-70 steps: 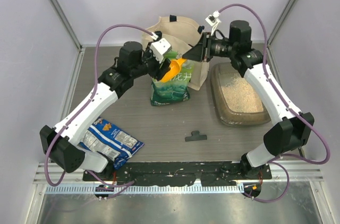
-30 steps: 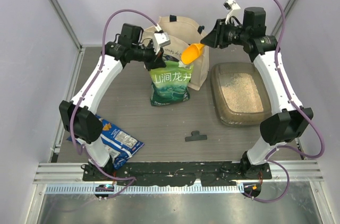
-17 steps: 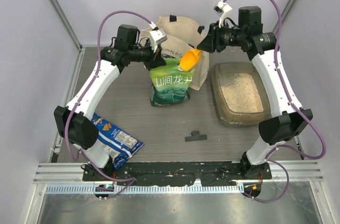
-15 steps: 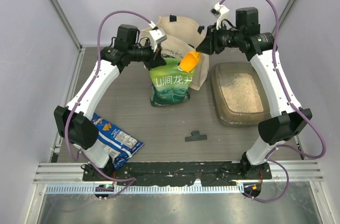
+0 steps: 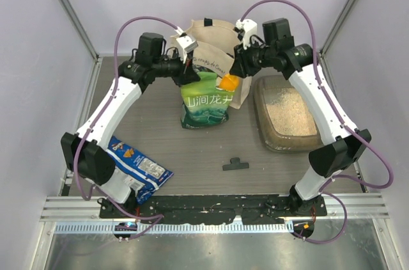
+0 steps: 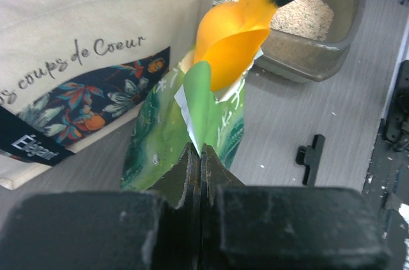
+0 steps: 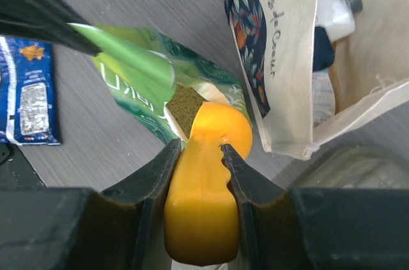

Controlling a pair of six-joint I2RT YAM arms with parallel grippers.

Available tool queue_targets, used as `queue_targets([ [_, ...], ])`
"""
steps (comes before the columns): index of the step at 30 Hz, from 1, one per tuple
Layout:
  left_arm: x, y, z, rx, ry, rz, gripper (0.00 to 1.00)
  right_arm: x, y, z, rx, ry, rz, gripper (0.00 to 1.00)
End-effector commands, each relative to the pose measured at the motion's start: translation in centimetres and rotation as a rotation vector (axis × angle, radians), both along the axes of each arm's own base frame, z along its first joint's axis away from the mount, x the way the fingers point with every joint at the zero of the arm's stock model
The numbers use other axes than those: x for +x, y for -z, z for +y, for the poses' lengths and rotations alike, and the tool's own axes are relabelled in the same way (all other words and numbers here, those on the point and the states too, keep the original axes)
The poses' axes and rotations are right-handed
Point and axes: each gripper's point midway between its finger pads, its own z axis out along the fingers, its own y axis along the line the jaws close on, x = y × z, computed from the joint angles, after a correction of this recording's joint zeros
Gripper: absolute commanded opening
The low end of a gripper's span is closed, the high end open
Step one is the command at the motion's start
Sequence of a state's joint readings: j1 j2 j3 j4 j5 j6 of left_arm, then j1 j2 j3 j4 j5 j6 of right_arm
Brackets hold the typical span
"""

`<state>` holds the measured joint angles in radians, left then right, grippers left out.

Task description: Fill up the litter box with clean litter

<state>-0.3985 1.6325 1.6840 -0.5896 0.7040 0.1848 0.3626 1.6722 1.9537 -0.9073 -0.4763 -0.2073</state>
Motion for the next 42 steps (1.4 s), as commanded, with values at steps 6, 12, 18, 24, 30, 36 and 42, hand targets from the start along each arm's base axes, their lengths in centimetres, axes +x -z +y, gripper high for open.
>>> queue_targets([
  [6, -5.0, -3.8, -1.1, -0.120, 0.068, -0.050, 0.00, 2.0, 0.9, -2.3, 0.031, 0.449, 0.006, 0.01],
  [12, -5.1, -6.3, -2.1, -0.207, 0.050, -0.047, 0.00, 2.8, -0.7, -2.0, 0.120, 0.585, -0.085, 0.01],
  [18, -4.8, -8.1, -2.2, -0.314, -0.019, -0.048, 0.00, 3.1, 3.3, -1.6, -0.023, 0.514, -0.072, 0.01],
  [24, -4.5, -6.3, -1.5, -0.266, -0.031, -0.112, 0.00, 2.0, 5.3, 1.1, -0.044, 0.213, 0.036, 0.01],
  [30, -3.6, -3.2, -1.2, -0.116, 0.015, -0.164, 0.31, 1.2, 8.0, 0.8, -0.097, 0.183, 0.130, 0.01],
  [36, -2.8, -0.6, -1.4, 0.057, 0.049, -0.269, 0.60, 1.8, 7.3, 0.4, -0.058, 0.277, 0.134, 0.01],
  [42, -0.5, 0.9, -1.7, 0.187, 0.062, -0.368, 0.41, 4.1, 8.8, -1.5, -0.133, 0.403, 0.117, 0.01],
])
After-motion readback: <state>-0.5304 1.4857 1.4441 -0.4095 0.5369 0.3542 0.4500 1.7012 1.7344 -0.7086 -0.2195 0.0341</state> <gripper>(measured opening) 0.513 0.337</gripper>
